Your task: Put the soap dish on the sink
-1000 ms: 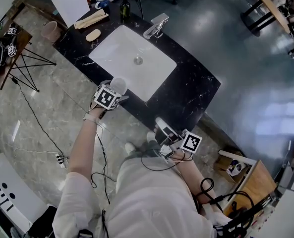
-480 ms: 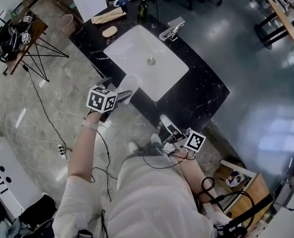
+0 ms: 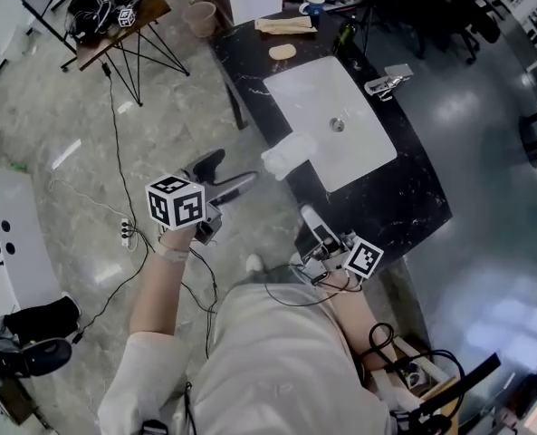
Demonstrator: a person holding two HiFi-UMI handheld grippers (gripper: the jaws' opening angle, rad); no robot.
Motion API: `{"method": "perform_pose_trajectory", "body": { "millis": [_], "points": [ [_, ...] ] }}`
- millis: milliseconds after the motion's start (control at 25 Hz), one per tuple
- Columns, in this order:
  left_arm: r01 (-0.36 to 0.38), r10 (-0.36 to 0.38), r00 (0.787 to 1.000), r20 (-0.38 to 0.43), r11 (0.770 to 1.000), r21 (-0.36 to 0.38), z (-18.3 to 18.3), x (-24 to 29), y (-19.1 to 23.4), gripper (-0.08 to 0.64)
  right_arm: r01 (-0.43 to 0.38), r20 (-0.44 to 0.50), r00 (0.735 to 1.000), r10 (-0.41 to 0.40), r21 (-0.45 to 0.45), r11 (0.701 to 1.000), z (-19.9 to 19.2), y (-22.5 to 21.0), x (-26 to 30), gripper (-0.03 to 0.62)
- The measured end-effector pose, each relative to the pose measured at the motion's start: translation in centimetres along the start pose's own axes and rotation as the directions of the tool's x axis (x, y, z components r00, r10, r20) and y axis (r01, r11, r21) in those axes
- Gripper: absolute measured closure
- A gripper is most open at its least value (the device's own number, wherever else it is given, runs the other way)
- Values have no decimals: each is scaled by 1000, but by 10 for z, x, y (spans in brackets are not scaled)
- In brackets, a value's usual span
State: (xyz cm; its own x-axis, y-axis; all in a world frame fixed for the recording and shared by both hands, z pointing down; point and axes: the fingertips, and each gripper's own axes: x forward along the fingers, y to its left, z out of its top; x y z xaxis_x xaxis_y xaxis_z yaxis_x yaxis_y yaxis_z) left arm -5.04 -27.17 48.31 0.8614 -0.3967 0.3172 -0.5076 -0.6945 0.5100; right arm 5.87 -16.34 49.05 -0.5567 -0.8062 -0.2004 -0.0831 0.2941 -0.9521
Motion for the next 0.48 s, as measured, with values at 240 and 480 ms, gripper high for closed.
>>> {"method": "perform_pose_trajectory", "body": {
  "millis": [240,480],
  "points": [
    [26,0,981,192,990,-135,4,-75,-22,81,-81,-119,989,85,41,996,-35,17,33,465],
    [49,28,961,277,963,-266,-22,-121,-47,81,-121,-223,965,136,77,990,-68,34,50,464]
  ]
}}
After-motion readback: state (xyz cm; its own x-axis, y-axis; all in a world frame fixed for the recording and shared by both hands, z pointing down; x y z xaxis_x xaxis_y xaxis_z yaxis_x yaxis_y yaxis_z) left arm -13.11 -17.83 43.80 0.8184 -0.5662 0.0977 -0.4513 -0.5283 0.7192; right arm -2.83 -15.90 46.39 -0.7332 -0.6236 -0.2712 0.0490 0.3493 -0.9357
